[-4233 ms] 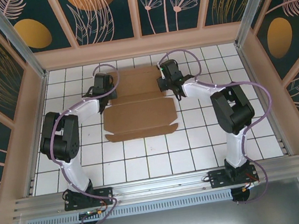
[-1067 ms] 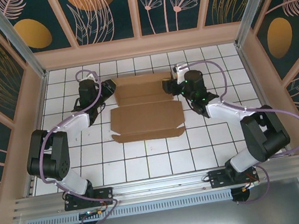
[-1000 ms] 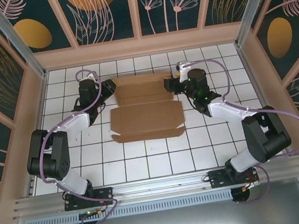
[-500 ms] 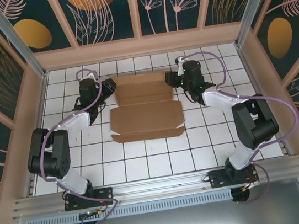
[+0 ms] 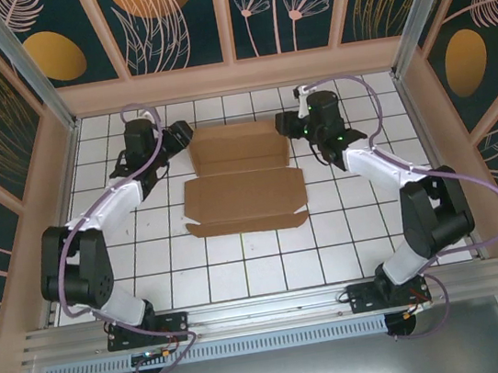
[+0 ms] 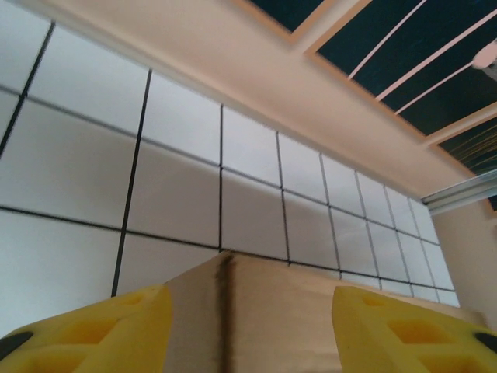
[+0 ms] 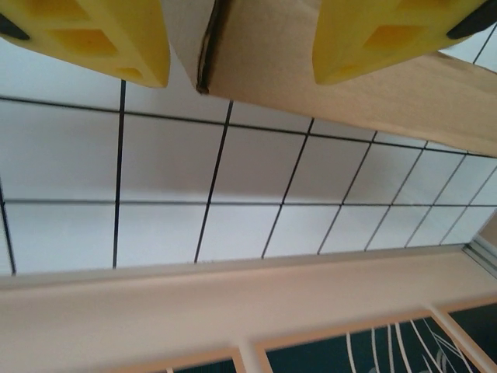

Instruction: Fold the paper box

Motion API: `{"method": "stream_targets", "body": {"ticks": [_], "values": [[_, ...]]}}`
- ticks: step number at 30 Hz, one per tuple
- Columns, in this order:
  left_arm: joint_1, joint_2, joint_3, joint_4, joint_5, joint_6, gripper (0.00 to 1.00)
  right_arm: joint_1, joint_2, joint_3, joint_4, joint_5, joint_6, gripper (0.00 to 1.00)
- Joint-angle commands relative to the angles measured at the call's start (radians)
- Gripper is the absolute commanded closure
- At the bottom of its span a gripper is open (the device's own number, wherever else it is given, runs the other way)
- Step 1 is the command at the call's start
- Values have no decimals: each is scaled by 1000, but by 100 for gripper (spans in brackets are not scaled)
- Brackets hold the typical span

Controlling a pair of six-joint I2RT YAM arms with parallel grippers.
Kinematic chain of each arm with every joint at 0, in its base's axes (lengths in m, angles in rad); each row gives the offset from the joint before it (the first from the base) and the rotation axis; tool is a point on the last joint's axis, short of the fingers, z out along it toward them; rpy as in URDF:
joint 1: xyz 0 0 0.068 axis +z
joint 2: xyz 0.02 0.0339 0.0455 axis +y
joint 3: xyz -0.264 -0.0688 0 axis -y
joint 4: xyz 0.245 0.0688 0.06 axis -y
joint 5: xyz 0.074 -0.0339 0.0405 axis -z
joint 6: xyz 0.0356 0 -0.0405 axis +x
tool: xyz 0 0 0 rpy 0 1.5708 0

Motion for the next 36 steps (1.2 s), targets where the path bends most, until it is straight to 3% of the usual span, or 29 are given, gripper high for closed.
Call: {"method": "stream_targets", "body": {"ticks": [1, 4, 8, 9, 17, 24, 36], "values": [[-3, -86, 29, -78, -7, 47, 44, -19, -48, 43, -51, 6, -41, 51], [-4, -163, -41, -46, 2, 57, 47, -31, -40, 57, -55, -78, -57, 61], [-6, -242, -131, -15, 9, 61, 59, -31, 15, 116, -121, -141, -68, 98], [-9, -258, -142, -13, 7, 68, 61, -31, 36, 146, -155, -148, -56, 100], [-17, -295, -153, 5, -11, 75, 63, -31, 160, 263, -298, -183, -13, 100], [-18, -302, -159, 20, -2, 52, 61, -35, 229, 296, -328, -161, -13, 100], [-19, -339, -91, -35, -3, 36, 61, -81, 424, 507, -467, -120, 51, 100]]}}
